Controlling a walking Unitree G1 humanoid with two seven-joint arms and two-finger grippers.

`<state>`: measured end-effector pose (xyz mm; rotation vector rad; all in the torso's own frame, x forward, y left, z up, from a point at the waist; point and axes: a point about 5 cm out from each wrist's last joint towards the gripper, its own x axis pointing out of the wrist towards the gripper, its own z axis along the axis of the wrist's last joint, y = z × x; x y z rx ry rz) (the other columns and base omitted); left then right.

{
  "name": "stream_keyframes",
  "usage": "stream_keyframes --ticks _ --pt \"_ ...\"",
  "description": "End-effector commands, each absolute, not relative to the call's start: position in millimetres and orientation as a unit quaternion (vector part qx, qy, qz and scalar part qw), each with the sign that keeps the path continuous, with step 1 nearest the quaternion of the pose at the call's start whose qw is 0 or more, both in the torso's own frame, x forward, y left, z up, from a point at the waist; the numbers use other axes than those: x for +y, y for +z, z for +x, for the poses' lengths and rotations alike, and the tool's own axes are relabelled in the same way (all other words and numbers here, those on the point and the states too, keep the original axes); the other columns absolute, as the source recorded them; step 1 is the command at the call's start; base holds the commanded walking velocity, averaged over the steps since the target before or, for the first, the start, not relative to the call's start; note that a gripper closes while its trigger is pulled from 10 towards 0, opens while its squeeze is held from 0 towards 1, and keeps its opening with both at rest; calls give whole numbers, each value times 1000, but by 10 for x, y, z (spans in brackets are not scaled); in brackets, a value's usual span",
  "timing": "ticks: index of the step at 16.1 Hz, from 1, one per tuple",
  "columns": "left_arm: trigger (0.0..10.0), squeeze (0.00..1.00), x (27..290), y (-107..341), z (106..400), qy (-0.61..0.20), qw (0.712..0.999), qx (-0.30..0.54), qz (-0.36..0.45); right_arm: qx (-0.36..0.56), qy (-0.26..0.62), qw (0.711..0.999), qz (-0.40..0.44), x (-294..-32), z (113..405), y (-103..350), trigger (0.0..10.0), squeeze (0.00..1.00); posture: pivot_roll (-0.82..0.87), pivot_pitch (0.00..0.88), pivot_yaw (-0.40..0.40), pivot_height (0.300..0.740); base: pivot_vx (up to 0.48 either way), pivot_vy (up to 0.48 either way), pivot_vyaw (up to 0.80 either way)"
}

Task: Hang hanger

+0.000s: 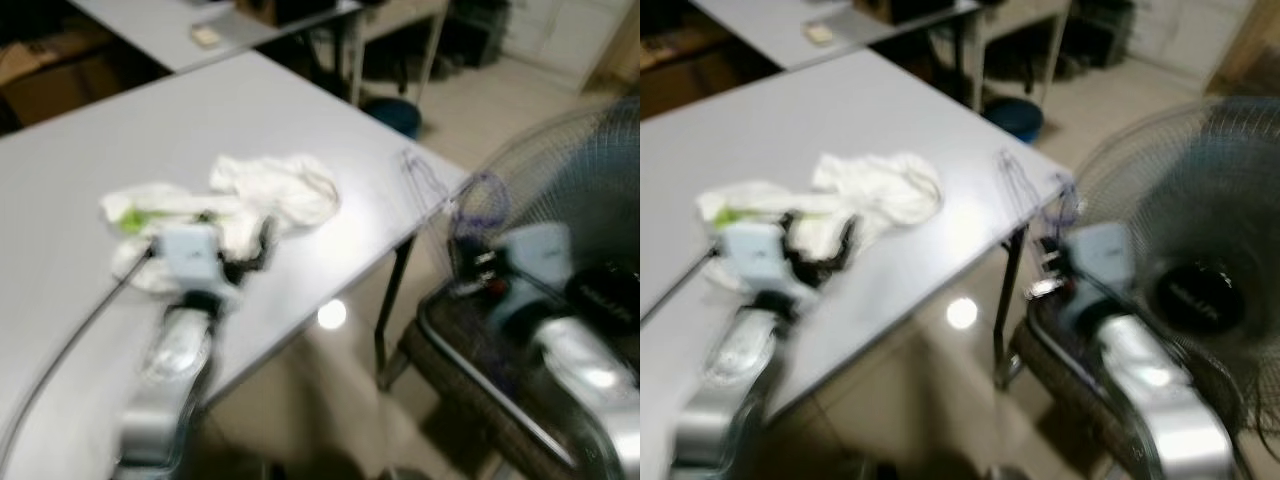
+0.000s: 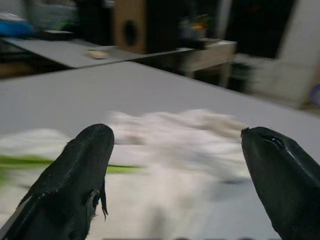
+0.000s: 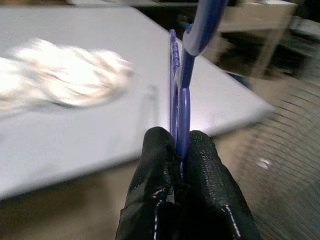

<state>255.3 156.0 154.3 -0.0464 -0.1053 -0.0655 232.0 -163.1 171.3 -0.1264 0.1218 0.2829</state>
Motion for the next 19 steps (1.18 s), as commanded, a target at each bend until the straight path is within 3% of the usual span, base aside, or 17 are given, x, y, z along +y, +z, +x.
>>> stream_keyframes --ticks 1,3,5,6,8,10,11,14,15,16,17,19 --pt "10000 0 1506 1573 2567 -37 997 -61 -26 55 130 987 -70 -1684 2315 1732 10000 0 -221 116 30 740 319 0 0" --pt "10000 0 1477 1571 2598 -61 996 -60 -23 46 135 987 -69 -1663 2307 1749 10000 0 -226 124 53 740 334 0 0" --pt "10000 0 1333 1482 2598 -139 989 -20 -47 40 128 988 -76 -1727 2305 1769 10000 0 -224 124 66 740 0 0 0" --pt "10000 1000 1296 1463 2601 -163 985 -11 -47 39 123 988 -81 -1767 2312 1772 10000 0 -223 125 74 740 0 0 0" --pt "10000 1000 1238 1485 2640 -202 978 -17 -44 35 108 989 -92 -1875 2328 1791 10000 0 -227 124 82 740 0 0 0" --pt "10000 1000 1178 1335 2868 -239 968 32 65 29 85 990 -111 -2051 2341 1841 10000 0 -235 125 95 740 0 0 0" --pt "10000 0 1165 1259 2974 -250 962 50 93 27 80 990 -117 -2083 2339 1851 10000 0 -241 126 105 740 0 0 0" --pt "9961 0 1293 1016 3150 -208 961 128 132 21 75 990 -117 -2086 2318 1855 10000 0 -243 127 123 740 0 0 0" --pt "6196 0 1383 965 3200 -176 965 143 132 21 76 990 -114 -2062 2301 1840 10000 0 -242 132 133 740 0 0 0" --pt "6196 0 1419 949 3217 -164 967 149 129 22 77 990 -114 -2049 2291 1832 10000 0 -241 133 135 740 0 0 0" --pt "4902 0 1494 923 3227 -153 968 161 120 24 82 990 -108 -2008 2268 1808 10000 0 -237 137 143 740 0 0 0" --pt "10000 0 1666 851 3169 -161 965 188 91 28 89 990 -103 -1965 2244 1777 10000 0 -228 140 146 740 0 0 0"
